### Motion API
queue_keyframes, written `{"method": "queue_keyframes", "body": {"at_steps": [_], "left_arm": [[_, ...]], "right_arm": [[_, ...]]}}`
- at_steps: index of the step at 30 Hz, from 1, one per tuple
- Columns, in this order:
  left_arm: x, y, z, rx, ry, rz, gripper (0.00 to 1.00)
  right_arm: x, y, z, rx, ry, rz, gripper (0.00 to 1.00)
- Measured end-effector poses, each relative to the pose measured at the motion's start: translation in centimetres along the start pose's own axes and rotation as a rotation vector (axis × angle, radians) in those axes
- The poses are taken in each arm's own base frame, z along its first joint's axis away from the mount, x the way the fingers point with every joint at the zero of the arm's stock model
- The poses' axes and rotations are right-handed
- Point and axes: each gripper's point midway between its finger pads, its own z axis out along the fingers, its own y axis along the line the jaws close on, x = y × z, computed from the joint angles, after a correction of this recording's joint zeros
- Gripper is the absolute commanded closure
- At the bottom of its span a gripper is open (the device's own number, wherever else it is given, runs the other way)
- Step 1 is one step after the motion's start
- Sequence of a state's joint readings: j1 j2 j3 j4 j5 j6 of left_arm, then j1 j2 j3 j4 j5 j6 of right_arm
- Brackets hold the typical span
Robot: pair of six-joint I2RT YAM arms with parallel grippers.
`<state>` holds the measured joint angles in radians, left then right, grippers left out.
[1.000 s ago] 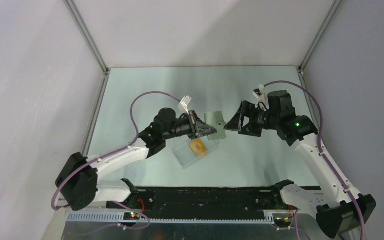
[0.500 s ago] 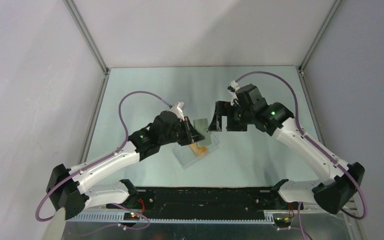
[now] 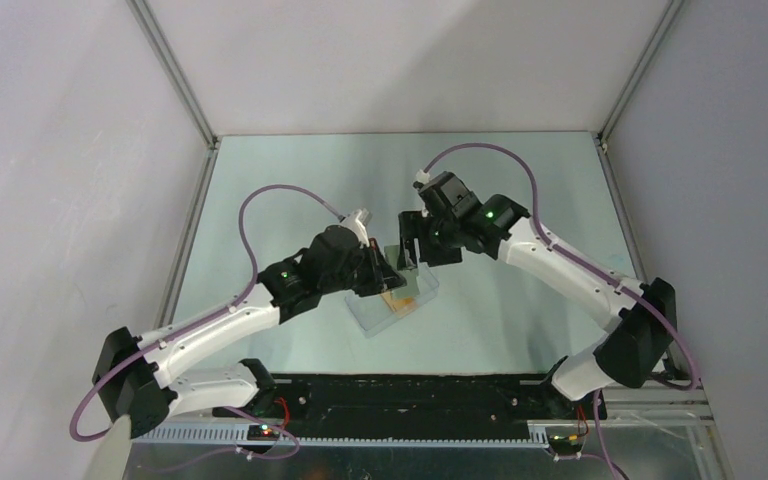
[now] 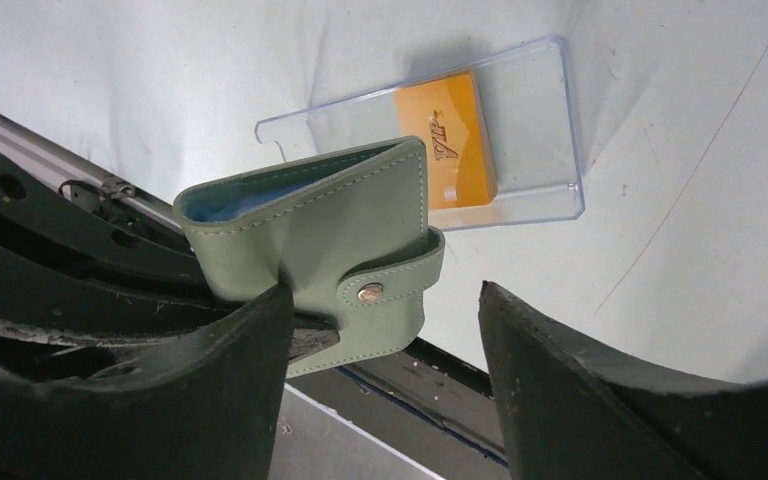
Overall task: Put the credit cards into the card holder
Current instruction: Open the card holder at the center of the board.
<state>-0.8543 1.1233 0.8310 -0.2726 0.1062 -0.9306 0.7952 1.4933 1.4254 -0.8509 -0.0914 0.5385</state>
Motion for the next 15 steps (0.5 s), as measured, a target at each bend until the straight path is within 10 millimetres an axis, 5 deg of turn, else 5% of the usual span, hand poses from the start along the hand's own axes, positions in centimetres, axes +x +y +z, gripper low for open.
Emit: {"method": "queue_keyframes", "body": {"at_steps": [15], "left_arm": [[0.5, 1.4, -0.4, -0.064, 0.014, -0.006, 1.0]], "right_arm": [[0.9, -0.3, 2.3, 0.151, 0.006, -0.098, 0.61]]}}
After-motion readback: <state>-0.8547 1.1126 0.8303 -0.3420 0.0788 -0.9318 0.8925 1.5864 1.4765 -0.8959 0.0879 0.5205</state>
